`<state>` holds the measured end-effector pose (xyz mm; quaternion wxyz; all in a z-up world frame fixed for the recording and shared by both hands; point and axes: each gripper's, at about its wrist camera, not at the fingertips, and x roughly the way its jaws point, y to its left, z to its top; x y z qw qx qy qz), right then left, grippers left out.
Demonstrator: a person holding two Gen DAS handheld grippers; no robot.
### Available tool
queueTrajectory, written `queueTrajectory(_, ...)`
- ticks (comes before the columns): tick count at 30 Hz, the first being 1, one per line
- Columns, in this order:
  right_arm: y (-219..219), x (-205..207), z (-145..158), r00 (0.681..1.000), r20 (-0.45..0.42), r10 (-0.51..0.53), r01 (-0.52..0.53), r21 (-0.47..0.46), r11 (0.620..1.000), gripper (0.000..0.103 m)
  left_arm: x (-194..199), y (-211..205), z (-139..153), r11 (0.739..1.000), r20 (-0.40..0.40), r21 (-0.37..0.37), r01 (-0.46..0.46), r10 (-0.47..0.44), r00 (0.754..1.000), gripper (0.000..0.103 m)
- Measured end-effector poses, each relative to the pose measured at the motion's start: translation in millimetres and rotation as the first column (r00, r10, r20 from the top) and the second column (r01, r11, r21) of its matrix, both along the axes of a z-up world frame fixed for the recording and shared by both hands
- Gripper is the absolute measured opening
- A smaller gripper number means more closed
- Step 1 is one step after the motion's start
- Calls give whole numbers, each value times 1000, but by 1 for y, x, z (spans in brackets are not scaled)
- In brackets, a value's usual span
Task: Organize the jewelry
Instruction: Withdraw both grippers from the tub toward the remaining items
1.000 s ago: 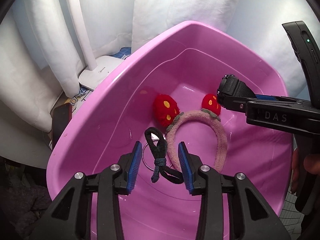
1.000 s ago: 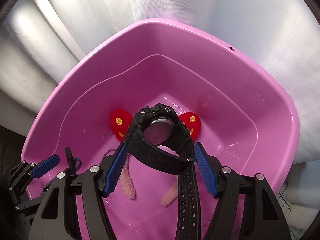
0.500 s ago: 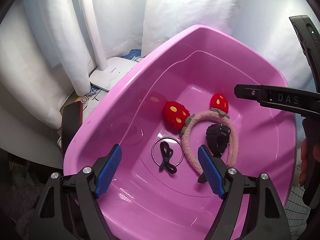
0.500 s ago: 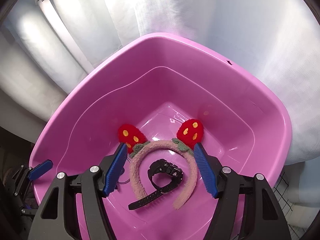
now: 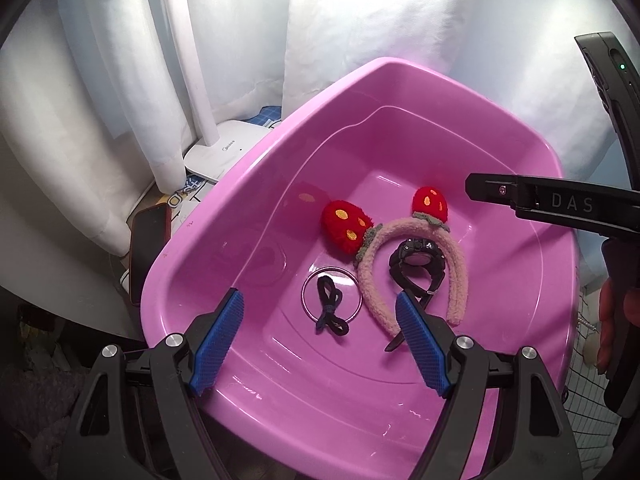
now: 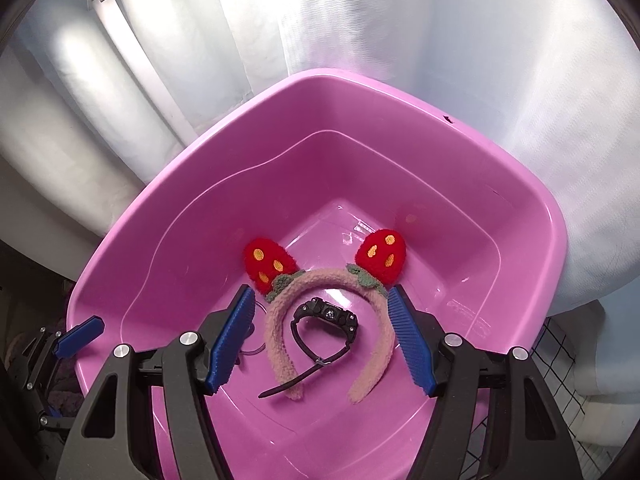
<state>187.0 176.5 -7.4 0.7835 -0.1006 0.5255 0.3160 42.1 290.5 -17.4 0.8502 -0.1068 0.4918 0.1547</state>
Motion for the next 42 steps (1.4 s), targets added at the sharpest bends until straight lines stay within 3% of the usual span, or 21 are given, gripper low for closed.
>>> queueTrajectory(17,-51,-36,24,998,33,-52,51,54,997,66,-24,-36,17,999,34,24,28,-29,999,77)
queueTrajectory(25,-96,-62,39,993,64,-98,91,102,991,66,-32,-68,30,996,62,28,81,-82,995,77)
queueTrajectory(31,-157,-86,41,986,65,-153,142,148,979,66,-37,-100,43,989,90,36,144,-147,985,77)
queueTrajectory(35,-214,-98,32,972,59,-227,219,128,967,66,-38,-124,44,981,94,38,190,-192,977,77)
queueTrajectory(42,-322,-128,14,910,19,-415,410,124,904,66,-39,-157,39,963,93,-22,267,-264,960,80)
